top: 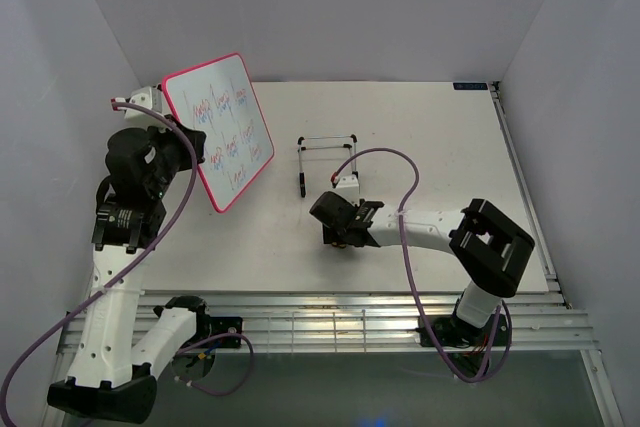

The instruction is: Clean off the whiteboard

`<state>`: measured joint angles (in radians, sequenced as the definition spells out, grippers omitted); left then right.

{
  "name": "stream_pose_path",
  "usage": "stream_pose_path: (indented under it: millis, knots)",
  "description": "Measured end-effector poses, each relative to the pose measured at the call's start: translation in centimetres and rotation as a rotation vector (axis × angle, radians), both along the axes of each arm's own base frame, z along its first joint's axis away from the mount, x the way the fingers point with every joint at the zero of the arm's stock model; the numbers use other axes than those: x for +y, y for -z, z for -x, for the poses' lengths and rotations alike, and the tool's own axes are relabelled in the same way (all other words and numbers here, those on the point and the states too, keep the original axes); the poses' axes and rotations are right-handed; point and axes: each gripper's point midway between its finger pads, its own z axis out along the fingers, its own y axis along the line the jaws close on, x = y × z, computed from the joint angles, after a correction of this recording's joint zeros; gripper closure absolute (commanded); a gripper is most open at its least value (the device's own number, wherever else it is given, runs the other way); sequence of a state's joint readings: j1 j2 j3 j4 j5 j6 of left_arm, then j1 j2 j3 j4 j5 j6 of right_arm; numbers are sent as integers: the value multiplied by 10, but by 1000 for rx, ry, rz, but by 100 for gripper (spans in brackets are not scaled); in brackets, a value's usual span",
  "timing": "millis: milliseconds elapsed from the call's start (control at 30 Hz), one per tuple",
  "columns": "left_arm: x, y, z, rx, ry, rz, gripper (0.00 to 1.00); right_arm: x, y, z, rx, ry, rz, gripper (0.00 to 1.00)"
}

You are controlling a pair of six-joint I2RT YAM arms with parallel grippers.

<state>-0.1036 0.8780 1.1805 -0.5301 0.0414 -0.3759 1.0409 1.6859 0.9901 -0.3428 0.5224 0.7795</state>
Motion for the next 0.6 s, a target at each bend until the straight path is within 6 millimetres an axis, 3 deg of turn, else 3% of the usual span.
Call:
stream_pose_path:
  millis: [267,600]
  knots:
    - [2,5,0,4,-15,-32,100,0,1,-1,0,7,0,47]
    - [2,7,0,7,-13,-41,100,0,6,-1,3,25,3,49]
